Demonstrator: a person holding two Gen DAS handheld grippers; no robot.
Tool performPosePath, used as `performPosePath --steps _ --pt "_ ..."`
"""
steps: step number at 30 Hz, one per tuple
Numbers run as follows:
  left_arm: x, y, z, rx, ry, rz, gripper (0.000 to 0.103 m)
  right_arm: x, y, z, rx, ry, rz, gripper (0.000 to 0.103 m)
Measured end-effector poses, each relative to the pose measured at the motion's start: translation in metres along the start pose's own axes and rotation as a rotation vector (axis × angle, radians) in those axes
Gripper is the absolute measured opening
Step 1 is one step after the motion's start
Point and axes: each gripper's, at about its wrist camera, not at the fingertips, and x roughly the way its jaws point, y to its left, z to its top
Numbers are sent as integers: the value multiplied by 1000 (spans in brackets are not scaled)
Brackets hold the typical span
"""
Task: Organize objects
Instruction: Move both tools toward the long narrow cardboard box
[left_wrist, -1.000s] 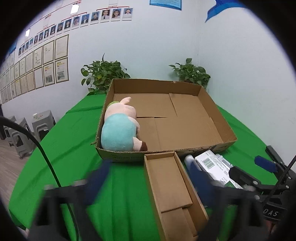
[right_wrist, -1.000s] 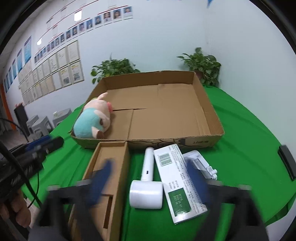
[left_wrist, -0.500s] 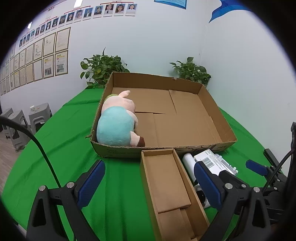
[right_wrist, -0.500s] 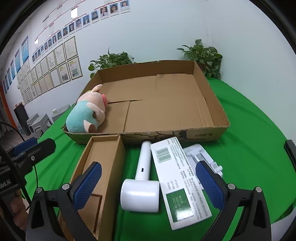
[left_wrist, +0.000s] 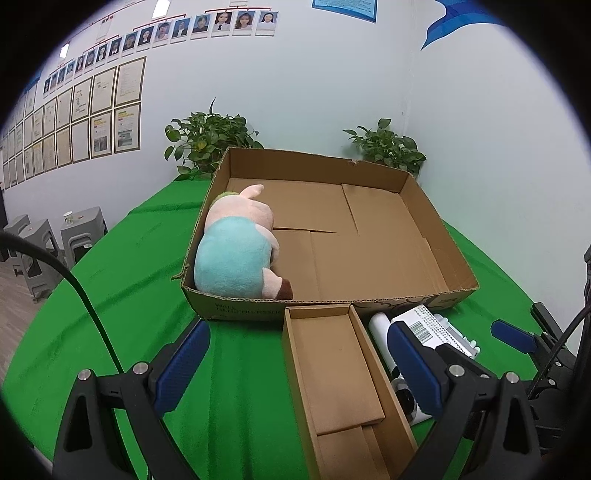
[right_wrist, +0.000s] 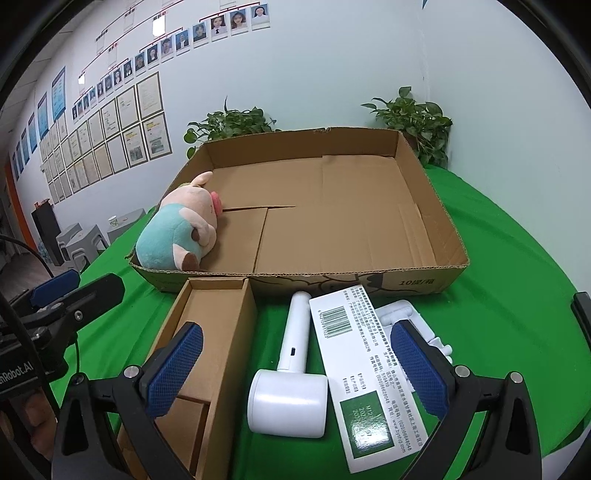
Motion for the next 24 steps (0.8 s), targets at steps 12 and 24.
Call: performPosePath --steps 12,24 --pt "0 9 -10 -1 63 -54 97 -10 2 -11 -22 -24 125 102" --pt "14 16 -57 -20 265 -197 92 -26 -1 -61 -81 113 232 90"
